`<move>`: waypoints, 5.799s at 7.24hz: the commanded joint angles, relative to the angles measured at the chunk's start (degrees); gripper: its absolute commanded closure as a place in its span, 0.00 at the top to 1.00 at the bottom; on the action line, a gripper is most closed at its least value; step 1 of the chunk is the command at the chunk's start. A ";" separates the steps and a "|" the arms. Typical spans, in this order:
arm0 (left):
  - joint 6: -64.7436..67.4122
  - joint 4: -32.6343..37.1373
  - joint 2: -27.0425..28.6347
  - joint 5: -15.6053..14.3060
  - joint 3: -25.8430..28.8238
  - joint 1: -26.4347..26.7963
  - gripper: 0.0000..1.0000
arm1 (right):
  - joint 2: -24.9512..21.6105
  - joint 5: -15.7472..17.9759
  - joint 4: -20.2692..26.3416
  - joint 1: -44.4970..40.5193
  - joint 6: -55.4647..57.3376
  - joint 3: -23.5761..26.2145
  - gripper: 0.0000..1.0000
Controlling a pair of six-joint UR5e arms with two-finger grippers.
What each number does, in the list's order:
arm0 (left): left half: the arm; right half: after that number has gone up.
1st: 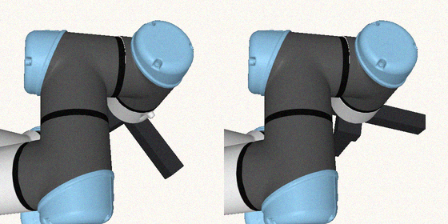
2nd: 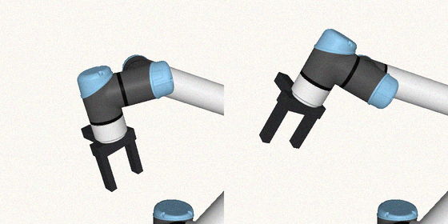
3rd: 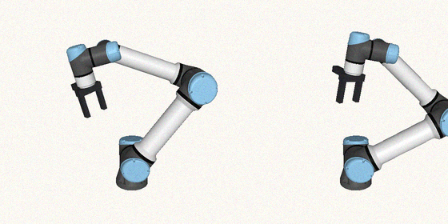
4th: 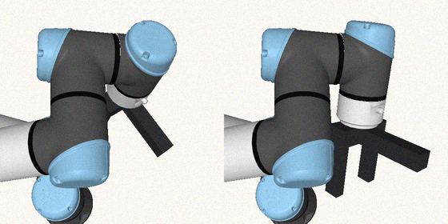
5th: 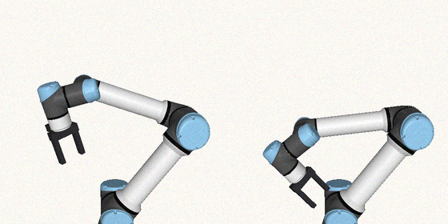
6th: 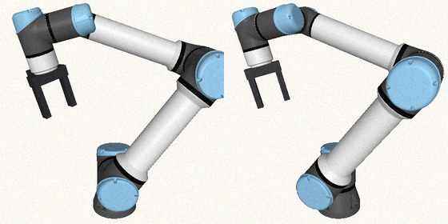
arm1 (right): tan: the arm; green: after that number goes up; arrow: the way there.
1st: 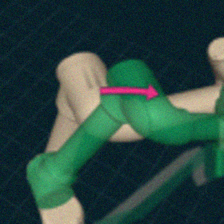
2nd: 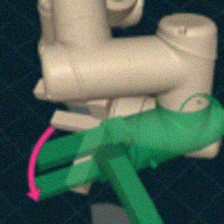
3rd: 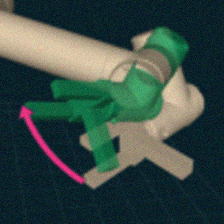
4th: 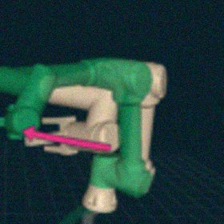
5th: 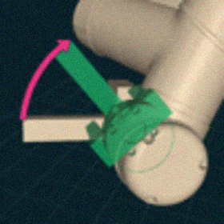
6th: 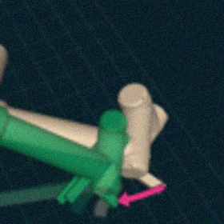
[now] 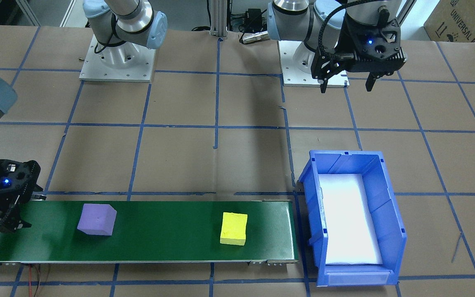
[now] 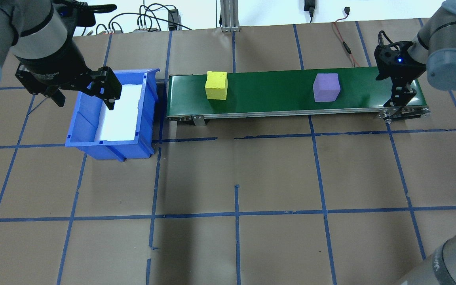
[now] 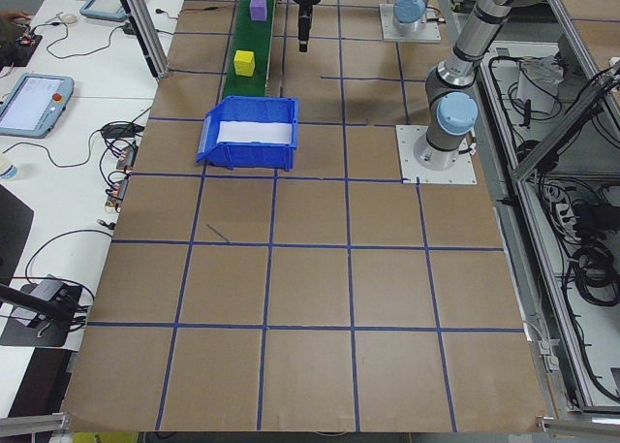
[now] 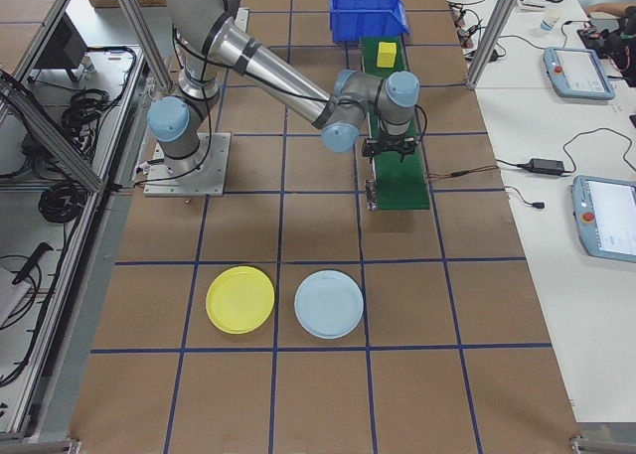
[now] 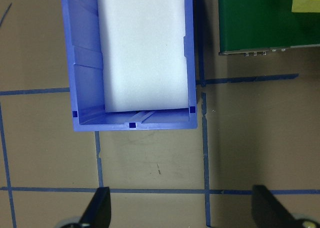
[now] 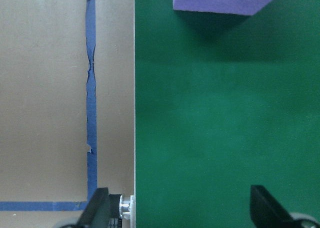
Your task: Move block left to right into plate
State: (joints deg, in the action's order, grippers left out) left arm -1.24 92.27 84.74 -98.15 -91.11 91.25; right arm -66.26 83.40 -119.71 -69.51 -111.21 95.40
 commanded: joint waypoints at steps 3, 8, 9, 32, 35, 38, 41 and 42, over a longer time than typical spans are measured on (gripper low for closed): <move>0.36 0.20 -0.89 0.24 -0.38 -0.20 1.00 | 0.17 -14.49 0.70 6.66 -5.14 0.31 1.00; 0.45 0.19 -0.89 0.33 -0.47 -0.20 1.00 | -0.45 -11.60 2.19 6.93 44.10 0.75 1.00; 0.45 0.19 -0.89 0.33 -0.47 -0.20 1.00 | -0.45 -11.85 6.98 6.93 52.94 -0.64 1.00; 0.62 0.19 -0.89 0.24 -0.56 -0.02 1.00 | -0.37 -2.63 19.51 32.47 55.55 -6.90 0.48; 0.62 0.28 -0.89 0.15 -0.64 -0.02 1.00 | 4.37 3.69 14.70 40.91 45.77 -6.98 0.46; -1.21 0.45 -0.89 1.55 -1.35 -0.19 1.00 | 7.20 3.00 10.47 42.00 43.97 -7.86 1.00; -14.10 0.72 -0.89 4.72 -1.52 -2.91 1.00 | 5.54 1.25 10.28 41.21 44.06 -7.69 1.00; -16.58 0.28 -0.89 4.72 -1.52 -3.71 1.00 | 3.79 -0.85 11.07 37.99 44.85 -7.68 1.00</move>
State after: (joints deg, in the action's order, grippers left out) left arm -13.97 92.83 83.85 -93.62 -92.59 88.76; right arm -60.79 84.78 -109.26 -28.75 -66.99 87.66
